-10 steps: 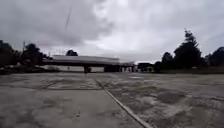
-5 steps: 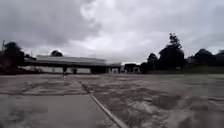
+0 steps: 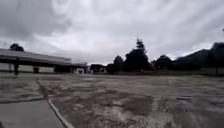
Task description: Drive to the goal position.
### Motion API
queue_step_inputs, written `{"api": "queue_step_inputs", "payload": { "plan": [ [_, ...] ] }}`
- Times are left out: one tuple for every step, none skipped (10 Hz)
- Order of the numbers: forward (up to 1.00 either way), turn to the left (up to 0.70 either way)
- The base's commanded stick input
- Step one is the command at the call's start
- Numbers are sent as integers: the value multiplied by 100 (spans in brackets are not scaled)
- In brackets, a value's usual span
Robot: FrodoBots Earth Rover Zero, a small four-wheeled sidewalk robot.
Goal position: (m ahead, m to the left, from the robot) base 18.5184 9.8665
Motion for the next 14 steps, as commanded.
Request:
{"api": "queue_step_inputs", "payload": {
  "plan": [
    [70,0],
    [70,0],
    [70,0],
    [70,0],
    [70,0],
    [70,0],
    [70,0],
    [70,0],
    [70,0],
    [70,0],
    [70,0],
    [70,0],
    [70,0],
    [70,0]
  ]
}}
